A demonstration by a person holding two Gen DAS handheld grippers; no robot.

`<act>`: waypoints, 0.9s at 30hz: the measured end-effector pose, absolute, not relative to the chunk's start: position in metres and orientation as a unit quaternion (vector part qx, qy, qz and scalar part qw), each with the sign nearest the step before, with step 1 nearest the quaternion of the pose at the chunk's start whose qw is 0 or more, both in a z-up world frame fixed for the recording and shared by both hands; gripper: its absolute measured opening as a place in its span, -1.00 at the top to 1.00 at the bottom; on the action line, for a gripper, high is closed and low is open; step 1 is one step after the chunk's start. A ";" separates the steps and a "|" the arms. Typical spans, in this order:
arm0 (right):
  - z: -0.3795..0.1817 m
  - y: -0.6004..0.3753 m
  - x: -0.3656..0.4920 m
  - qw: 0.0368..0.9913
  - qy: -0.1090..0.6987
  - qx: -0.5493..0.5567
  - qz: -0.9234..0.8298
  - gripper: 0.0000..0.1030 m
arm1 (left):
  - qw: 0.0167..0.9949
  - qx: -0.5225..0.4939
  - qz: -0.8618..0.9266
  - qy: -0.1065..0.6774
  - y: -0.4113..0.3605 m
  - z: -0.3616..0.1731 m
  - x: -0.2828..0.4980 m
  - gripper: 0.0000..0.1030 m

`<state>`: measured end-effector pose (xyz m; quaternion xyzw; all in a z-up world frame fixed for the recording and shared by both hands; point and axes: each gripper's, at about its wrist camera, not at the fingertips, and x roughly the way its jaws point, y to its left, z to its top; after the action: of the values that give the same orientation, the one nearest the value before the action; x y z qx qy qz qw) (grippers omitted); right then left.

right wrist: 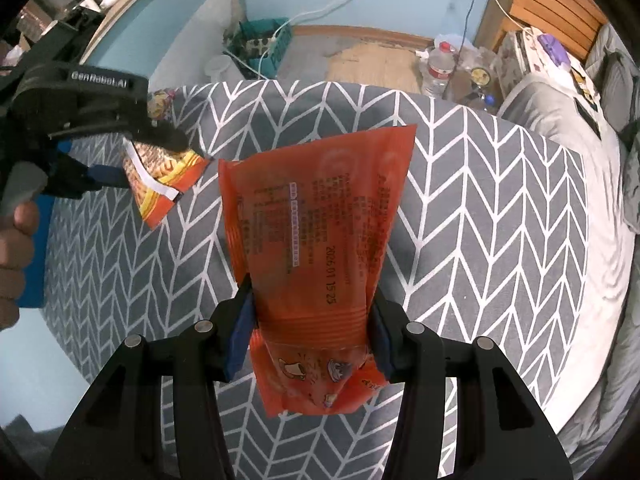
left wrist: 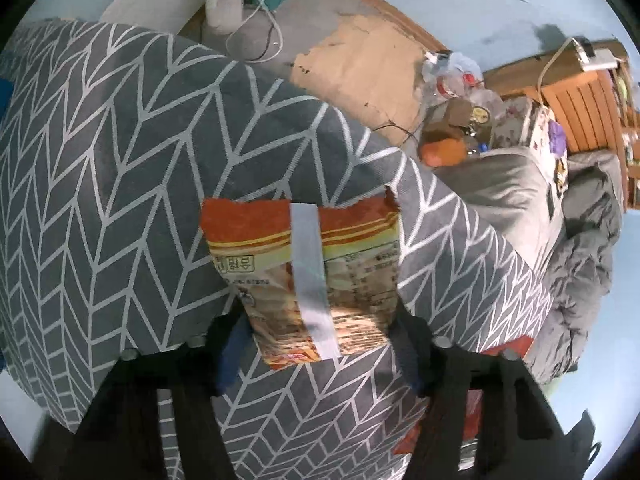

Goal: Organize snacks
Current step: 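Carry the striped bag and red packet with both tools over the box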

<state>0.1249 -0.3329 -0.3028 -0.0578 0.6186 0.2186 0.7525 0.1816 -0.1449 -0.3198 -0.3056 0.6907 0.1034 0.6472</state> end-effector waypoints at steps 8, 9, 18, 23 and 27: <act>-0.299 -0.330 0.129 0.754 0.619 -0.050 0.215 0.04 | 0.671 -0.240 0.067 0.698 -0.145 -0.307 0.170 0.08; -0.298 -0.329 0.129 0.755 0.618 -0.048 0.214 0.04 | 0.673 -0.232 0.064 0.699 -0.144 -0.306 0.167 0.10; -0.277 -0.320 0.123 0.763 0.610 -0.039 0.211 0.04 | 0.699 -0.167 0.038 0.695 -0.135 -0.285 0.137 0.15; -0.265 -0.313 0.119 0.768 0.603 -0.040 0.210 0.04 | 0.713 -0.133 0.025 0.688 -0.130 -0.269 0.121 0.15; -0.255 -0.308 0.117 0.771 0.600 -0.042 0.209 0.04 | 0.720 -0.122 0.018 0.683 -0.125 -0.255 0.109 0.15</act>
<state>0.1171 -0.3075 -0.2546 -0.0422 0.5995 0.2094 0.7713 0.1091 -0.1251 -0.2555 -0.1220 0.6831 0.0178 0.7198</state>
